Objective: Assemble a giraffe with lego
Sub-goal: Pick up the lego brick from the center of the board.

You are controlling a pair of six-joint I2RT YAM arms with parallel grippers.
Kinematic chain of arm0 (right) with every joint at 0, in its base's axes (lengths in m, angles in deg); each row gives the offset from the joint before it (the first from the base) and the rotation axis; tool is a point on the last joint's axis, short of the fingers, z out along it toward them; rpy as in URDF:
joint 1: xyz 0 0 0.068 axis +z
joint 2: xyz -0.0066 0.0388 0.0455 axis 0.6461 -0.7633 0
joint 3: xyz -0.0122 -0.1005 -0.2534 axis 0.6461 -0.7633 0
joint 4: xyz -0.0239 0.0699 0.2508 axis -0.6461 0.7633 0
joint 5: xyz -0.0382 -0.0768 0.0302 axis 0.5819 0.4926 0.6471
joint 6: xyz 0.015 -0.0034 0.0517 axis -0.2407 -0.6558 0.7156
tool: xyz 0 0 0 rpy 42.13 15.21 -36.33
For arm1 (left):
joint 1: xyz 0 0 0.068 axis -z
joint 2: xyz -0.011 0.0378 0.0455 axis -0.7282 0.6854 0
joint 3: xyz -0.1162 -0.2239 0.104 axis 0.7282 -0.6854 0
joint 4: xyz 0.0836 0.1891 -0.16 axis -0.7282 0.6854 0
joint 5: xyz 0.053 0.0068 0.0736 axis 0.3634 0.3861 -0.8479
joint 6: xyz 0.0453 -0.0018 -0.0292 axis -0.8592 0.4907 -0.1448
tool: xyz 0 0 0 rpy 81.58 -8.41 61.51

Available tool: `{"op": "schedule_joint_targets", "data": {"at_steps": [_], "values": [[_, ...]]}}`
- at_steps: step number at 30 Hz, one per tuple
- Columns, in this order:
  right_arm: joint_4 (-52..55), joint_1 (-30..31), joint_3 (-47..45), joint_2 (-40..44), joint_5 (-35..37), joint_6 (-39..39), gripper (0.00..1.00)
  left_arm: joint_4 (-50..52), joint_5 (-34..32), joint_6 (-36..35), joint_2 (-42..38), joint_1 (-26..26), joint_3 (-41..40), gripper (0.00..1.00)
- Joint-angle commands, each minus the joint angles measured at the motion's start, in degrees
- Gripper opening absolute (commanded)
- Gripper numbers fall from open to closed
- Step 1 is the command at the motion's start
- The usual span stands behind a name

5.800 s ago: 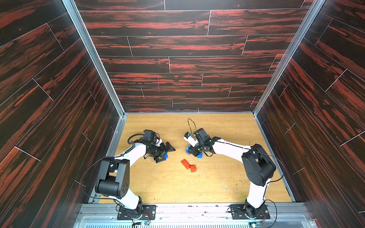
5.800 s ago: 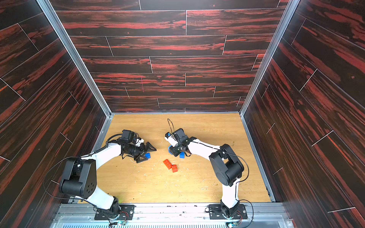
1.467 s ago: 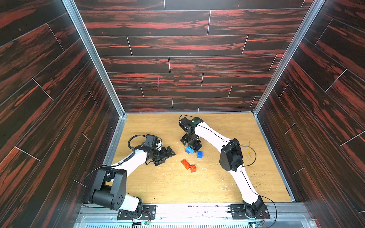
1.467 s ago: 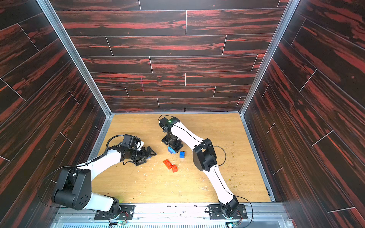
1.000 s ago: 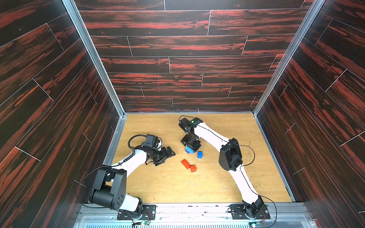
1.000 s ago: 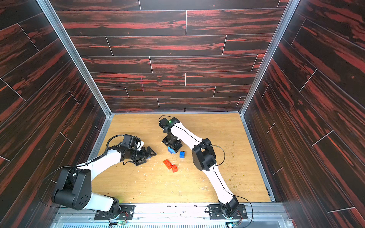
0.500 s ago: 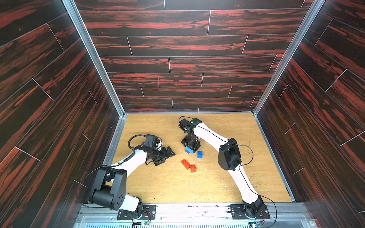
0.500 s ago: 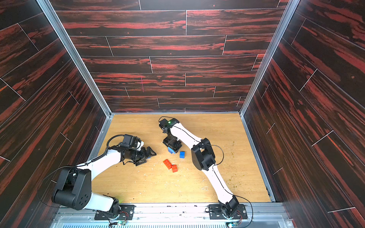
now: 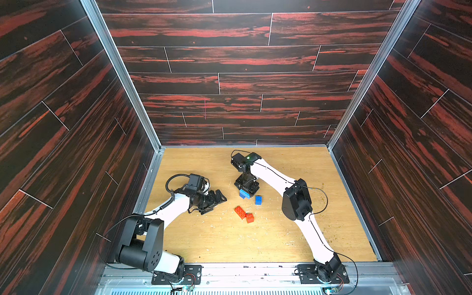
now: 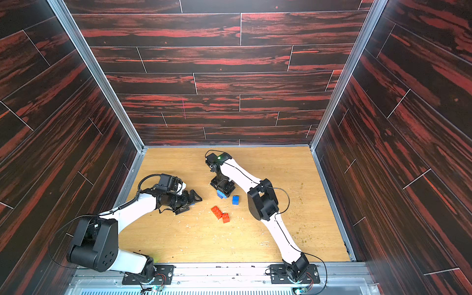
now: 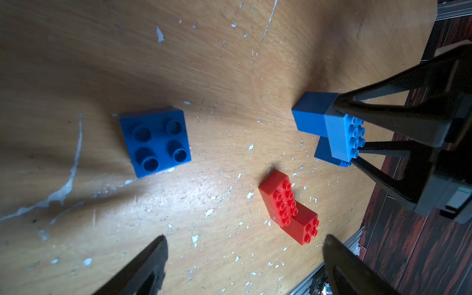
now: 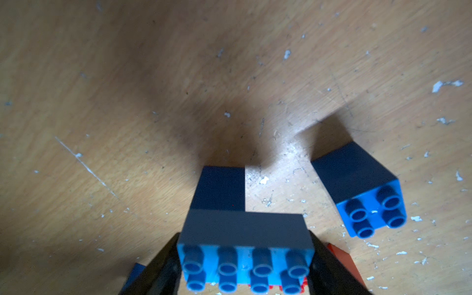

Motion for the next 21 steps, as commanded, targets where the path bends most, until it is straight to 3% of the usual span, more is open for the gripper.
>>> {"op": "schedule_joint_targets", "data": {"at_steps": [1,5,13,21], "values": [[1.93,-0.22,1.65,-0.6,0.37,-0.43,0.72,1.13,-0.31,-0.83,-0.88,0.26,0.16,0.96],[2.19,-0.13,1.72,-0.61,0.63,-0.99,0.71,1.14,-0.15,-0.82,-0.82,0.26,0.19,0.95],[3.94,-0.13,3.6,-0.45,2.12,-4.0,0.54,1.39,-0.29,-1.04,-0.78,0.26,0.43,0.95],[6.03,-0.12,3.97,0.04,2.83,-11.64,0.51,1.89,-0.39,-1.13,-0.06,0.52,0.76,0.95]]}}
